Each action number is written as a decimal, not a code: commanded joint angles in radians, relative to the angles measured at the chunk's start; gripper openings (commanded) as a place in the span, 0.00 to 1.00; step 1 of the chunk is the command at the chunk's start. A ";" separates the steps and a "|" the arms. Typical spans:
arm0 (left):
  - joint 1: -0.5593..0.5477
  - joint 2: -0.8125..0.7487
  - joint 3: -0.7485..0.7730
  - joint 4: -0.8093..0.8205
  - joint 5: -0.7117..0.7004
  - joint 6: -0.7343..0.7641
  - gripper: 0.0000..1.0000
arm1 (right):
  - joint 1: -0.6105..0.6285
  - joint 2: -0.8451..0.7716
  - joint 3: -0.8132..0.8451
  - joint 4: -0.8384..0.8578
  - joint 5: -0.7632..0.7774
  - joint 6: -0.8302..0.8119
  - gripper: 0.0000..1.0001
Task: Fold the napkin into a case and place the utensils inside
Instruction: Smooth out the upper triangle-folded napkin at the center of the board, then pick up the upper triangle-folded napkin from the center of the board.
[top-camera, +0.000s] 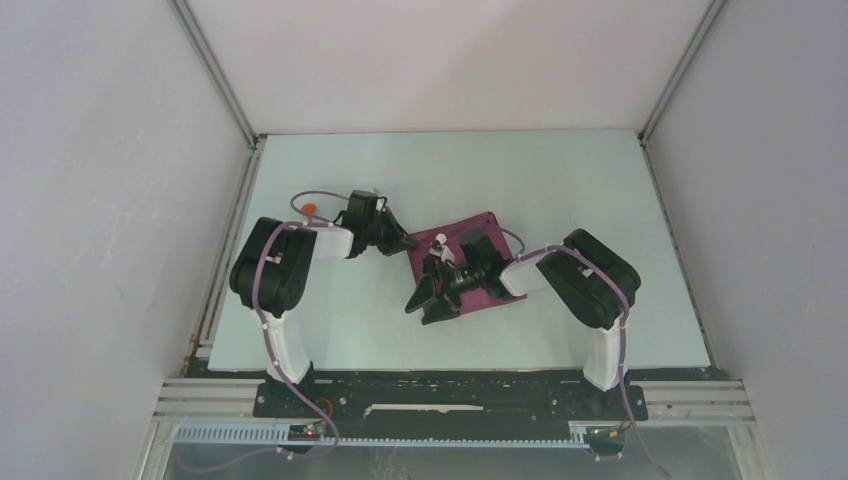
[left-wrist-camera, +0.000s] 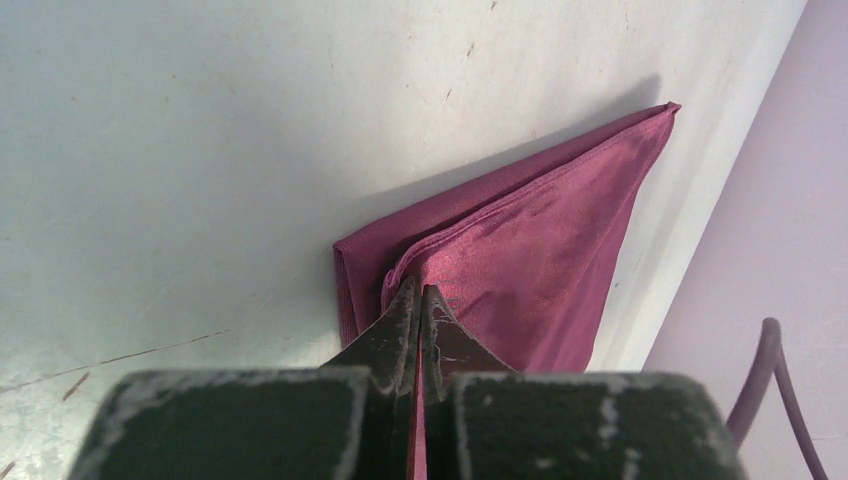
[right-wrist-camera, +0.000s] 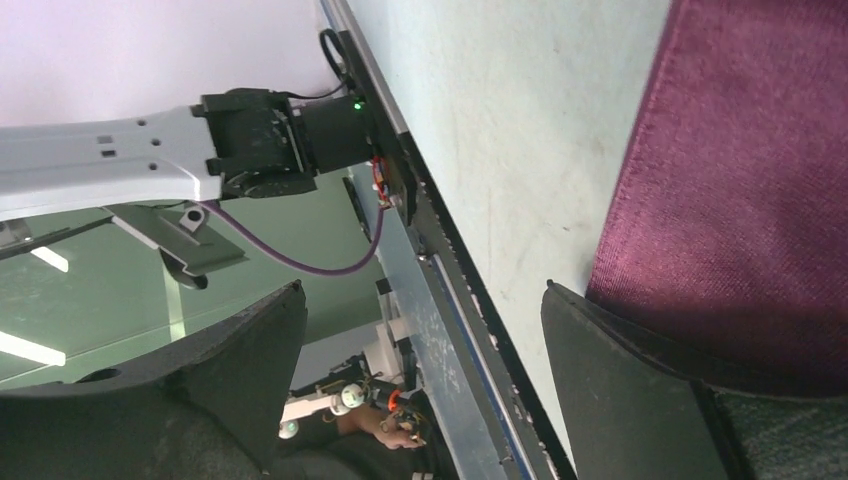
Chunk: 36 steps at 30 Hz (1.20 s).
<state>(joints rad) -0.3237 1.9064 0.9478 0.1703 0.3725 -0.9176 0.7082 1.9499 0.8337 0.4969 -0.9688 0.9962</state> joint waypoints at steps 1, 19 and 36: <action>0.018 0.013 -0.022 -0.074 -0.064 0.031 0.00 | 0.007 0.019 -0.028 -0.057 0.042 -0.082 0.95; 0.029 0.021 -0.011 -0.080 -0.053 0.040 0.00 | -0.024 -0.041 -0.183 -0.043 0.062 -0.094 0.95; 0.029 -0.062 0.025 -0.086 0.028 0.016 0.07 | 0.116 -0.505 0.146 -1.102 0.905 -0.516 0.99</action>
<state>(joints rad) -0.3099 1.9015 0.9489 0.1432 0.4049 -0.9165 0.7856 1.4128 0.8345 -0.2340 -0.4747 0.6582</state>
